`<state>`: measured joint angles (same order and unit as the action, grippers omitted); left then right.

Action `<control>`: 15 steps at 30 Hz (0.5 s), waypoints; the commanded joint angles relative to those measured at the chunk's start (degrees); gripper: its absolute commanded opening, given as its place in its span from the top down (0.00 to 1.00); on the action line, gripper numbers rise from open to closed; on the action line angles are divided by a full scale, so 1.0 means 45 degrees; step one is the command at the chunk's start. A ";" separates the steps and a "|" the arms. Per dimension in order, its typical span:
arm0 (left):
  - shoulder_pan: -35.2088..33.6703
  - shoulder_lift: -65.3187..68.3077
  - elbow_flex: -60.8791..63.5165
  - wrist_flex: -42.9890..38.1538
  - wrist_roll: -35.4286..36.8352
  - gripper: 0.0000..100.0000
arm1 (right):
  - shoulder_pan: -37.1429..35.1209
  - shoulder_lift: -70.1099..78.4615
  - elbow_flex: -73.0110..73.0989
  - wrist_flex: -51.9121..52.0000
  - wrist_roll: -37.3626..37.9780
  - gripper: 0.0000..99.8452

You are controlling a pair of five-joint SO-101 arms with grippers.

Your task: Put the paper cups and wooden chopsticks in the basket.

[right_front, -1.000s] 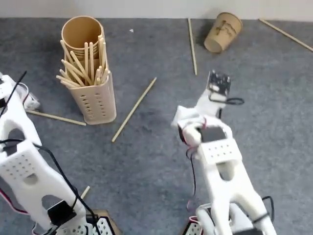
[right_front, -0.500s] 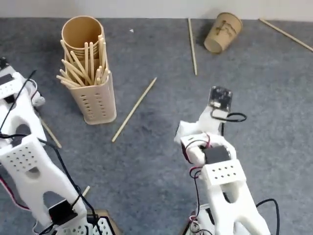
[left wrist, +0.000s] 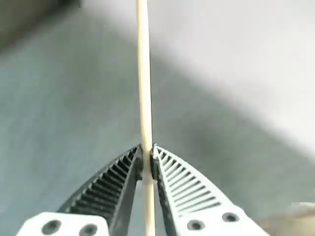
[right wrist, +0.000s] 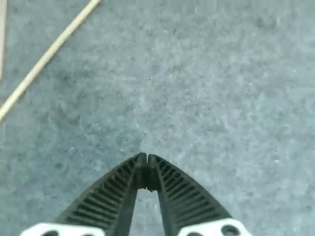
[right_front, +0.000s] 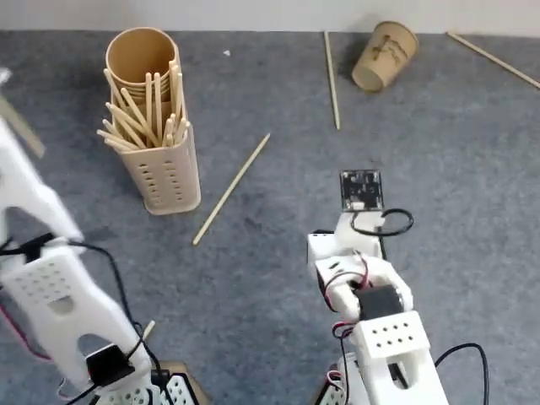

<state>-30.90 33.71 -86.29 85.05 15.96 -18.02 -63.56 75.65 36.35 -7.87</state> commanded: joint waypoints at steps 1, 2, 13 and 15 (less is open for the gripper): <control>0.2081 -0.1006 -0.2042 -0.0977 -0.0117 1.00 | -0.0029 -0.0947 0.0557 -0.1182 0.0137 0.98; 0.2569 -0.1299 -0.1944 -0.1348 -0.0117 1.00 | -0.0029 -0.1143 0.0850 -0.1475 0.0137 0.98; 0.5304 -0.0674 -0.1944 -0.1915 -0.1954 0.99 | -0.0029 -0.2608 0.1807 -0.1885 0.0274 0.98; 0.5499 -0.0420 -0.1944 -0.1915 -0.1954 0.99 | -0.0049 -0.2608 0.1807 -0.1866 0.0977 0.98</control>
<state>-8.04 31.69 -92.00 77.49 7.87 -18.02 -74.20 84.18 28.62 -6.73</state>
